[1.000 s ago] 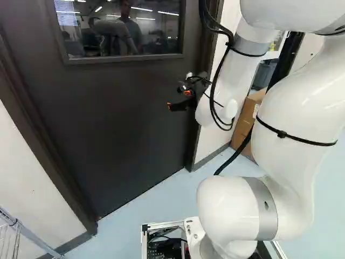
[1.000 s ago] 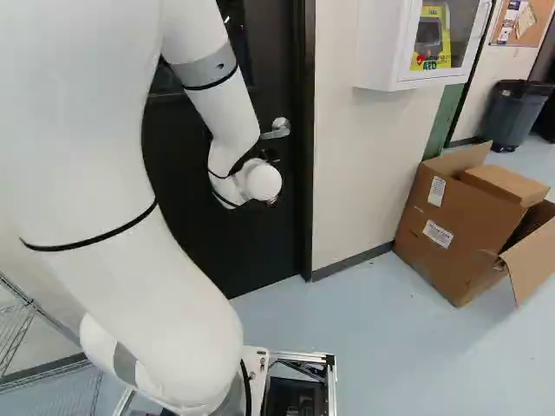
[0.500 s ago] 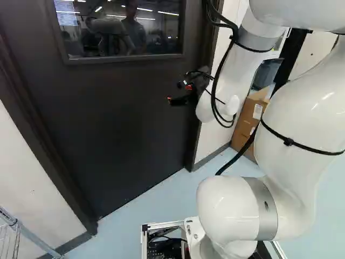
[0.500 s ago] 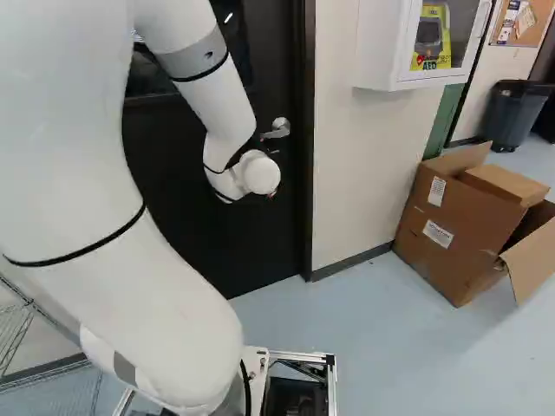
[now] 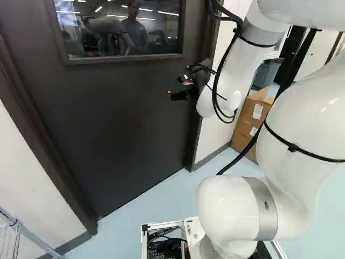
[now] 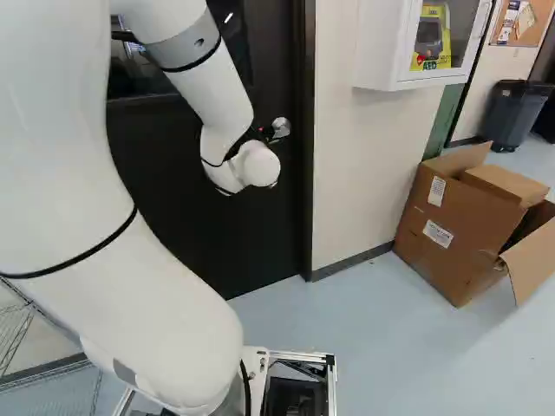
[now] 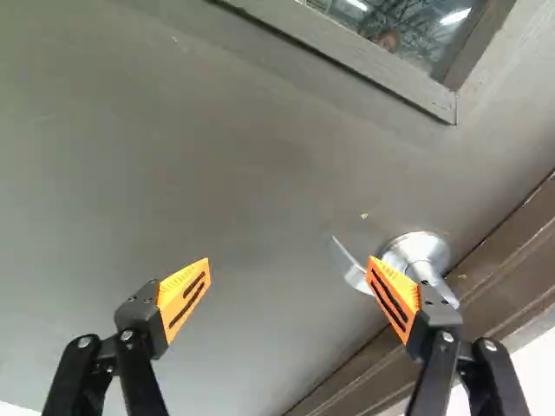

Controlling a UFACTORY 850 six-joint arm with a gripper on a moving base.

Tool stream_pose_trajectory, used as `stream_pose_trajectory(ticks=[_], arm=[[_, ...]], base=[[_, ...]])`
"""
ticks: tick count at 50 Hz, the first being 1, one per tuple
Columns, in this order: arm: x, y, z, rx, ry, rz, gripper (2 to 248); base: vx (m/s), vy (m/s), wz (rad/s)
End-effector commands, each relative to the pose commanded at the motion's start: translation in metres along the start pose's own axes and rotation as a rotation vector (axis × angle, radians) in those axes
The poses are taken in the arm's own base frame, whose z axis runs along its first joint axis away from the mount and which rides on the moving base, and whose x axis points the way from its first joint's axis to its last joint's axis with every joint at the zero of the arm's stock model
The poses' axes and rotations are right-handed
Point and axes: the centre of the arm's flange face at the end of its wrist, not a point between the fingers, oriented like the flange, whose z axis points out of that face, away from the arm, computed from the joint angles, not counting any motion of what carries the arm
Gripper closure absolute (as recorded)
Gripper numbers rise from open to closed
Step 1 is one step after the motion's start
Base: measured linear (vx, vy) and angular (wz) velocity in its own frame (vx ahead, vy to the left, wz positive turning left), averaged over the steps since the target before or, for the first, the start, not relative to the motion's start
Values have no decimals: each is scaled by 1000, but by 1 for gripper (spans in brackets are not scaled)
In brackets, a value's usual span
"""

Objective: Open the door and move inside

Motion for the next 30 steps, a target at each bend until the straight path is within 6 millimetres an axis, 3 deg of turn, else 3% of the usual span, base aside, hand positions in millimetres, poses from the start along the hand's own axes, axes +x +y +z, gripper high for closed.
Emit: stream_pose_trajectory(ticks=[30], arm=[[15,39,26,-38,35,-30,3]], base=[[0,0,0]])
